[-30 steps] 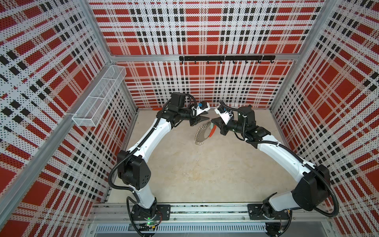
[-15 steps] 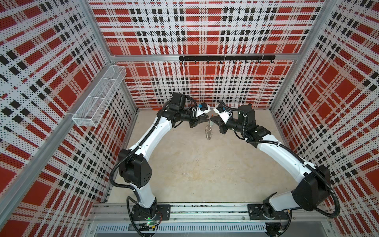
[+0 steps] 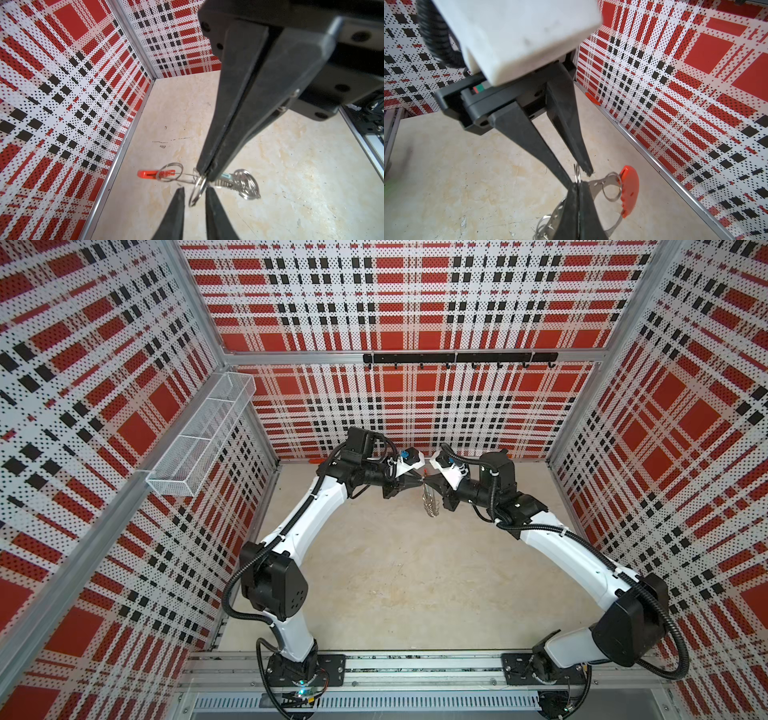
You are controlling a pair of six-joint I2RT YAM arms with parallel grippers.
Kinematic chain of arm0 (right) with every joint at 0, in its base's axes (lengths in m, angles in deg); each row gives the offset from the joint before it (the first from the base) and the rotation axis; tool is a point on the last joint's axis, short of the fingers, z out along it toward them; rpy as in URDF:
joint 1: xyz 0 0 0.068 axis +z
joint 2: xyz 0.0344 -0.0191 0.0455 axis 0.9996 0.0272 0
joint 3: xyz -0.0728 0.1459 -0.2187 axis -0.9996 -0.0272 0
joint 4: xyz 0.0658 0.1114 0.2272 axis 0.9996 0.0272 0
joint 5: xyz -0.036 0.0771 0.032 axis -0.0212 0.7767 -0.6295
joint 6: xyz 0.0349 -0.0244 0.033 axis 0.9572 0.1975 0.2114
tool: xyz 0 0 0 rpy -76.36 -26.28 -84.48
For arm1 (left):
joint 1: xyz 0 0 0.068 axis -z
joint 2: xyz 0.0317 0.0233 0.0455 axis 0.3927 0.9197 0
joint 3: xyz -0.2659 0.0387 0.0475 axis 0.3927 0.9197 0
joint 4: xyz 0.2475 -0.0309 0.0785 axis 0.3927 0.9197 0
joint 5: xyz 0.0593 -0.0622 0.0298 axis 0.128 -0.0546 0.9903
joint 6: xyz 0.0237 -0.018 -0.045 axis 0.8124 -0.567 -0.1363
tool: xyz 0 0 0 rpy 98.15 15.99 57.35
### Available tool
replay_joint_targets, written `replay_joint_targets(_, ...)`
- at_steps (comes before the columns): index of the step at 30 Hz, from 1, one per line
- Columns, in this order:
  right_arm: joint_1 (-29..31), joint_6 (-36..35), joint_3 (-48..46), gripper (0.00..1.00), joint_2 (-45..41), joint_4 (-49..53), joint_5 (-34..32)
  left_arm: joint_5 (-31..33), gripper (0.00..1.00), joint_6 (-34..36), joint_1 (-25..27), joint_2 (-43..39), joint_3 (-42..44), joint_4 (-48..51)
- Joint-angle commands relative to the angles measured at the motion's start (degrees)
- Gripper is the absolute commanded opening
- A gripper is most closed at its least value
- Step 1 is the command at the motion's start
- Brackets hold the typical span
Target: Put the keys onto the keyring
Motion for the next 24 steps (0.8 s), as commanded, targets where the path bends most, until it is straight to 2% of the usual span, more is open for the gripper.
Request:
replay_joint_targets(1, 0.72, -1.44, 1.01, 0.0, -2.26, -0.11, 0.11, -0.81, 0.27, 1.53, -0.29, -0.86, -1.95, 1.5)
replay_joint_targets(12, 0.72, 0.35, -1.16, 0.0, -2.8, -1.93, 0.83, -1.85, 0.24, 1.38, -0.81, -2.34, -1.8, 1.5)
replay_joint_targets(24, 1.14, 0.75, -0.1, 0.0, -3.4, -0.92, 1.88, -3.76, 0.09, 0.86, -0.46, -2.94, -0.19, 1.5)
